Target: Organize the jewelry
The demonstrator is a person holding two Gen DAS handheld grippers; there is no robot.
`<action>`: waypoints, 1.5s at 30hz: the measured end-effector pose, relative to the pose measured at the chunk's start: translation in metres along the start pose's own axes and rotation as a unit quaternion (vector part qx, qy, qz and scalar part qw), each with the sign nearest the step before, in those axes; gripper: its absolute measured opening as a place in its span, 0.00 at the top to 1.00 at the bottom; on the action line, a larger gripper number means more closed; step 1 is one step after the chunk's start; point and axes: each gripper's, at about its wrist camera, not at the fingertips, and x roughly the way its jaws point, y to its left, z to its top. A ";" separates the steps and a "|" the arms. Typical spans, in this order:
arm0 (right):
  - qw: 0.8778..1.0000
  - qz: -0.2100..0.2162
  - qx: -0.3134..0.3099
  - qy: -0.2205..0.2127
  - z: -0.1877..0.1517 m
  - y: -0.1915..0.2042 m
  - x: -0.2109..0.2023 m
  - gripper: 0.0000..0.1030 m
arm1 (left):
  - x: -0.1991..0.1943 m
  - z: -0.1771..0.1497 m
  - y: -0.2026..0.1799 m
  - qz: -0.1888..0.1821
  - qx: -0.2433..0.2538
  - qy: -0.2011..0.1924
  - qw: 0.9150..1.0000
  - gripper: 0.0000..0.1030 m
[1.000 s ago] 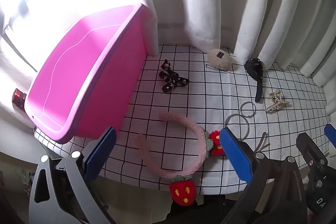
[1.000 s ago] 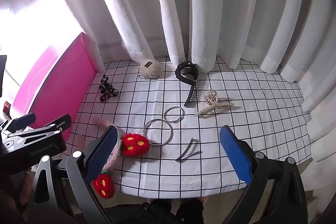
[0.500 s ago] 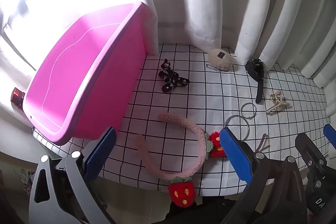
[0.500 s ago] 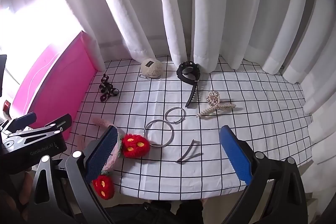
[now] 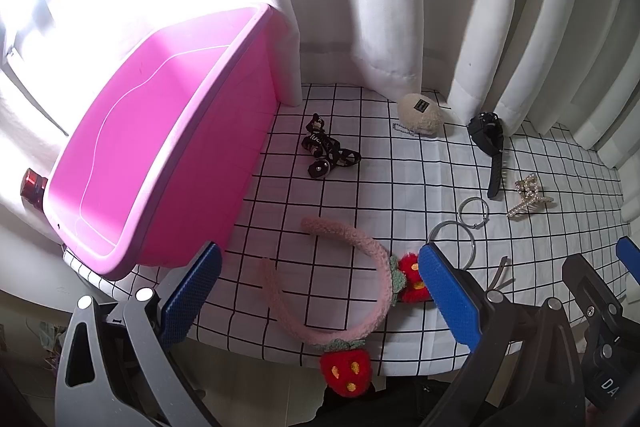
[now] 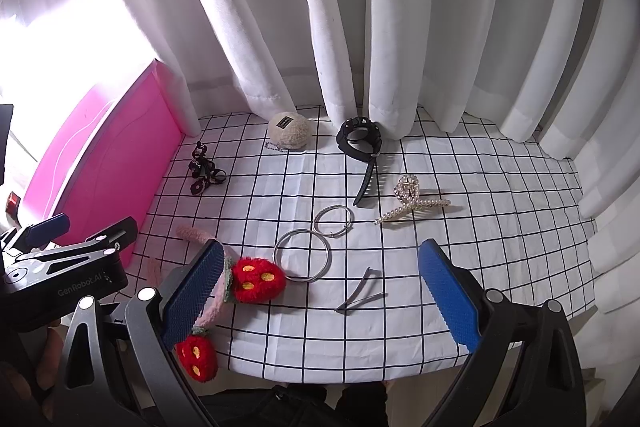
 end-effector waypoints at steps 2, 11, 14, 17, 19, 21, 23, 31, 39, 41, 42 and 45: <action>1.000 0.000 0.000 0.001 0.000 0.000 0.000 0.09 | 0.000 0.000 0.000 -0.001 0.000 0.000 1.000 0.06; 1.000 0.000 0.000 0.001 0.000 0.000 0.000 0.09 | 0.001 0.001 0.000 -0.001 0.000 0.000 1.000 0.06; 1.000 0.001 0.001 0.001 0.000 -0.001 0.000 0.09 | 0.002 0.002 0.000 -0.001 0.000 0.000 1.000 0.06; 1.000 0.001 0.001 0.001 0.001 -0.001 0.000 0.09 | 0.001 0.001 0.000 -0.001 0.000 0.000 1.000 0.06; 1.000 0.002 0.001 0.002 0.001 -0.001 0.000 0.09 | 0.001 0.000 -0.001 0.000 0.001 -0.001 1.000 0.06; 1.000 0.002 0.001 0.001 0.001 -0.001 0.000 0.09 | 0.001 -0.001 -0.001 -0.001 0.000 -0.002 1.000 0.06; 1.000 0.002 0.001 0.001 0.001 0.000 0.000 0.09 | 0.000 -0.002 -0.001 0.000 -0.001 -0.003 1.000 0.06; 1.000 0.006 -0.001 -0.001 -0.003 0.000 -0.003 0.09 | -0.004 -0.007 -0.001 0.002 -0.004 -0.004 1.000 0.06; 1.000 0.010 0.003 0.005 -0.006 -0.007 -0.002 0.09 | -0.002 -0.016 0.001 0.002 -0.011 0.003 1.000 0.06; 1.000 0.011 0.008 0.010 -0.009 -0.012 0.001 0.09 | 0.002 -0.020 0.003 0.000 -0.014 0.010 1.000 0.06; 1.000 0.011 0.012 0.014 -0.012 -0.016 0.003 0.09 | 0.005 -0.023 0.005 -0.002 -0.017 0.014 1.000 0.06; 0.999 0.014 0.025 0.030 -0.021 -0.028 0.013 0.09 | 0.016 -0.033 0.011 -0.020 -0.031 0.031 0.999 0.06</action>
